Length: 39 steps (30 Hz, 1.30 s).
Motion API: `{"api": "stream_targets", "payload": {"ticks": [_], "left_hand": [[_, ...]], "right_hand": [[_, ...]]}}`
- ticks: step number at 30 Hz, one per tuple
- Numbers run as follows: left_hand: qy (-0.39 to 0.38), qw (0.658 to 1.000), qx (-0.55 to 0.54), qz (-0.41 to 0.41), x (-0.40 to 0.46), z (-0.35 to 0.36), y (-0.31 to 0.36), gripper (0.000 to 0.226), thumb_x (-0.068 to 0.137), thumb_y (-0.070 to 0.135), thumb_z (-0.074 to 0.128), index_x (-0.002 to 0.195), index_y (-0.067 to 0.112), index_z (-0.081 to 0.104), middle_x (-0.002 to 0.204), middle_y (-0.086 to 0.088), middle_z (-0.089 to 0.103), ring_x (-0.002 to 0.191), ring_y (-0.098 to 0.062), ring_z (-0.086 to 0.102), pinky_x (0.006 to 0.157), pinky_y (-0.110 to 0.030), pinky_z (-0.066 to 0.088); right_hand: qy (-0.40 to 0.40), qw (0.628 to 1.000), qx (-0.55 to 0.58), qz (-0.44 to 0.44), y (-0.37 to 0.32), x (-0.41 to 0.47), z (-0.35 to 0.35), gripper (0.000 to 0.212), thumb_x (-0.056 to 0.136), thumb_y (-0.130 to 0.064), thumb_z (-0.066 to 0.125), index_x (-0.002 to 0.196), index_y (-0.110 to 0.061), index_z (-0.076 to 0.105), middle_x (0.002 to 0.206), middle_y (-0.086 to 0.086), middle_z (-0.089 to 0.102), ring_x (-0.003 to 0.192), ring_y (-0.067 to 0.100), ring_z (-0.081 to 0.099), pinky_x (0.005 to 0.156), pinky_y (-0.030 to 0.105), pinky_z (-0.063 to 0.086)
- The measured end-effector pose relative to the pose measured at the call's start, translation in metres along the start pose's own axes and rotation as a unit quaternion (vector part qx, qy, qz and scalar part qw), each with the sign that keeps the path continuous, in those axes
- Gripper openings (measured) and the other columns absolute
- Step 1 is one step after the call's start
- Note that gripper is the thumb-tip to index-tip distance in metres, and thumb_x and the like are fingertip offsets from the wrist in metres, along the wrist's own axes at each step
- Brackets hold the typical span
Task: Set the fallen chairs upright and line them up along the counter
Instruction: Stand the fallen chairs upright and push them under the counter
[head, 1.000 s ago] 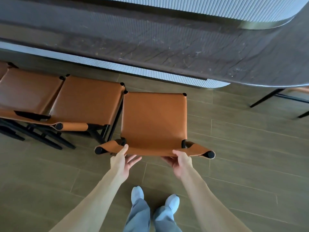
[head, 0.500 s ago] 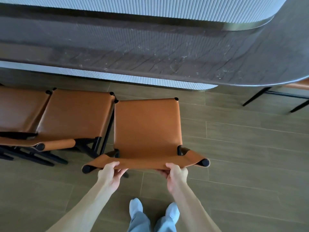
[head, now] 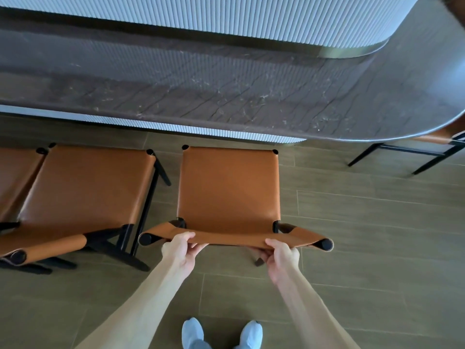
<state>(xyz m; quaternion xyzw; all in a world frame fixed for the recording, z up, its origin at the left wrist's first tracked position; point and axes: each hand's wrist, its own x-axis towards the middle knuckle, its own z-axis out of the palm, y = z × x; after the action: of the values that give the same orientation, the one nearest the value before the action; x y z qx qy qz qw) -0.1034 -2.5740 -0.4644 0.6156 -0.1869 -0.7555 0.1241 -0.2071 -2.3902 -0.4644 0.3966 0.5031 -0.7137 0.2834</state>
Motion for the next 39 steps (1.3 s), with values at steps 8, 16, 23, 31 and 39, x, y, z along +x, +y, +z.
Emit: {"api": "stream_targets", "payload": {"ticks": [8,16,23,31,39], "left_hand": [[-0.009,1.000,0.006,0.006,0.012,0.014,0.016,0.038,0.091,-0.017,0.055,0.127,-0.005,0.051,0.114,-0.026,0.060,0.098,-0.038,0.067,0.078,-0.054,0.060],[-0.051,0.997,0.051,0.003,-0.003,-0.002,0.017,0.039,0.091,-0.018,0.053,0.130,-0.012,0.050,0.129,-0.034,0.058,0.100,-0.043,0.066,0.079,-0.055,0.058],[-0.053,0.997,0.050,-0.012,-0.002,0.000,0.021,0.045,0.092,-0.018,0.054,0.136,-0.010,0.044,0.129,-0.031,0.056,0.104,-0.041,0.066,0.076,-0.053,0.058],[-0.052,0.997,0.047,-0.006,0.015,0.028,0.040,0.040,0.092,-0.018,0.054,0.128,-0.003,0.046,0.125,-0.030,0.056,0.104,-0.042,0.065,0.077,-0.054,0.058],[-0.072,0.996,0.059,-0.008,0.040,0.075,0.057,0.038,0.092,-0.020,0.051,0.128,-0.008,0.045,0.117,-0.029,0.056,0.110,-0.049,0.063,0.084,-0.059,0.057]], "right_hand": [[0.002,1.000,0.024,-0.001,-0.007,0.010,0.017,0.033,0.089,0.024,0.049,0.116,0.004,0.047,0.113,0.035,0.061,0.083,0.050,0.068,0.059,0.057,0.062],[-0.014,1.000,0.011,-0.013,0.005,0.000,0.002,0.023,0.092,0.021,0.047,0.109,0.005,0.050,0.124,0.036,0.060,0.095,0.047,0.067,0.047,0.045,0.060],[-0.019,1.000,0.020,-0.015,0.005,0.003,0.000,0.021,0.092,0.021,0.049,0.103,0.004,0.050,0.121,0.037,0.060,0.089,0.045,0.067,0.049,0.048,0.061],[-0.030,0.999,0.023,-0.021,-0.013,0.016,0.031,0.036,0.093,0.022,0.048,0.128,0.011,0.046,0.129,0.040,0.055,0.094,0.051,0.066,0.051,0.050,0.061],[-0.010,1.000,0.017,-0.023,-0.046,0.049,0.067,0.028,0.093,0.021,0.050,0.114,0.004,0.052,0.109,0.028,0.060,0.089,0.047,0.068,0.058,0.056,0.062]]}}
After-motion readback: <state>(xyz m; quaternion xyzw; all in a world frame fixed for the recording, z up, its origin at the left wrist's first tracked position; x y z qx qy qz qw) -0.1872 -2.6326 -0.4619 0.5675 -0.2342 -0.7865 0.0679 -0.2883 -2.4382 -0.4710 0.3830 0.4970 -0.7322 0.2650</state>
